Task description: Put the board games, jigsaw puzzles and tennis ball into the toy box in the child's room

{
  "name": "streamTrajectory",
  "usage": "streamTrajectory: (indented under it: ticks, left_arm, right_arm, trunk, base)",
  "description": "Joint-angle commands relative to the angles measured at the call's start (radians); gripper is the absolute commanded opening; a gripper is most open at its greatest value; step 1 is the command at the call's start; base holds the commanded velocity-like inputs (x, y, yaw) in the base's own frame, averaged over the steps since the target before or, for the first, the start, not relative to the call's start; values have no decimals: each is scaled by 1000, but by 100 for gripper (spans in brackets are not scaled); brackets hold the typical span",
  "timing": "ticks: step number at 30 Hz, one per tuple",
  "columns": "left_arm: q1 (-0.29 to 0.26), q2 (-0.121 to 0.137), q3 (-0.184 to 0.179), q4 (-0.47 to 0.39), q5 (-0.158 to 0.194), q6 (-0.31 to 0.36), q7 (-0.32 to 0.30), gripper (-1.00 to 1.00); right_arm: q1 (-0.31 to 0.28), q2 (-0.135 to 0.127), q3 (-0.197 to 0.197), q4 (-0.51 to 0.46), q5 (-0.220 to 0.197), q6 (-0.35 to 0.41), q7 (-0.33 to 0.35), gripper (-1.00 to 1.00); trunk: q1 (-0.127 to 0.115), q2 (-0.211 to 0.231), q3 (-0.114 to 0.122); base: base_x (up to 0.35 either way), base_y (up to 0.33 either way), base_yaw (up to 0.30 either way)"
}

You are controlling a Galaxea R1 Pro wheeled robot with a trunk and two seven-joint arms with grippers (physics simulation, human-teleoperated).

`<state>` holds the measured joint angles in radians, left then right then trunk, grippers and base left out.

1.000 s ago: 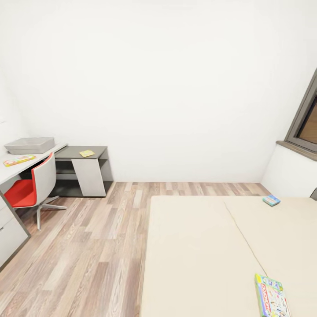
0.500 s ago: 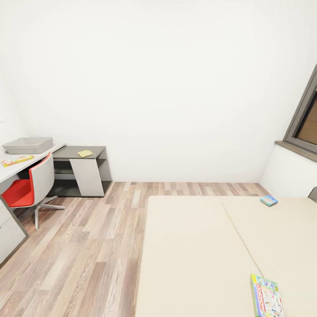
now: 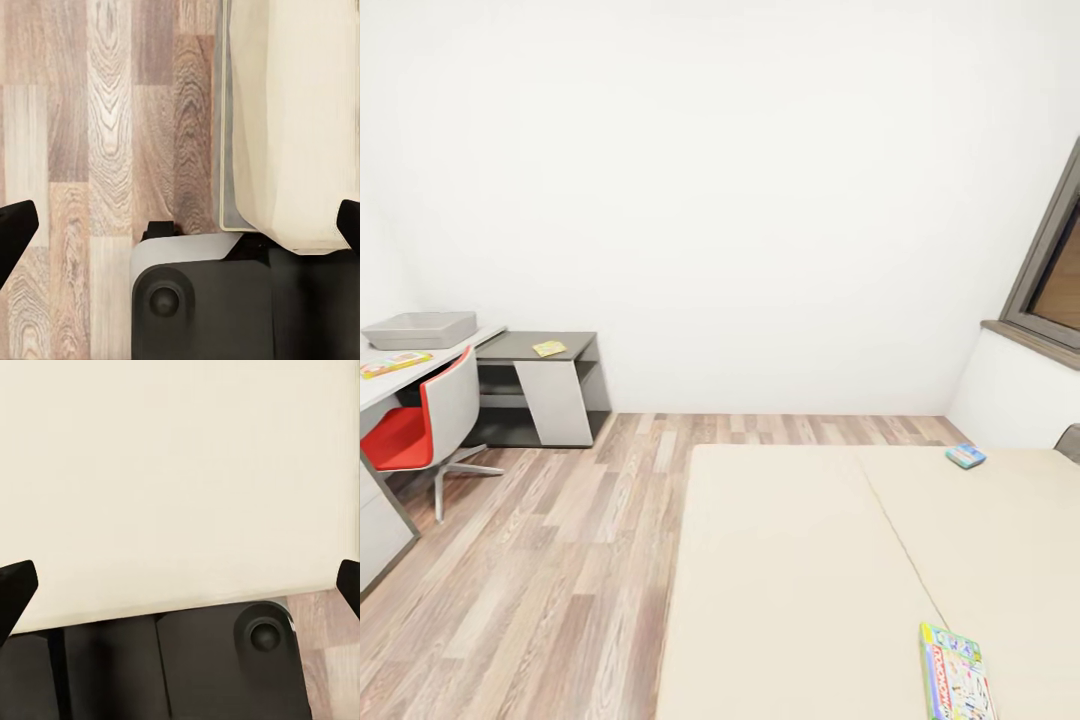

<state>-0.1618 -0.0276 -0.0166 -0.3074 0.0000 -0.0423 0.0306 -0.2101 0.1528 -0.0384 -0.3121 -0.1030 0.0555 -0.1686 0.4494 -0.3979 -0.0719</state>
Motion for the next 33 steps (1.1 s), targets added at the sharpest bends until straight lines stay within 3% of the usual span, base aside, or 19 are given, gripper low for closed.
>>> streamTrajectory:
  ticks: [1, 33]
  left_arm:
    - [-1, 0, -2, 1, 0, -3, 3, 100]
    - [-1, 0, -2, 1, 0, -3, 3, 100]
  right_arm:
    - [-1, 1, -3, -2, -7, 4, -2, 100]
    - [-1, 1, -3, -2, -7, 4, -2, 100]
  trunk:
    - [1, -2, -2]
    - [1, -2, -2]
  base:
    - [0, -82, 0]
    - [0, -83, 0]
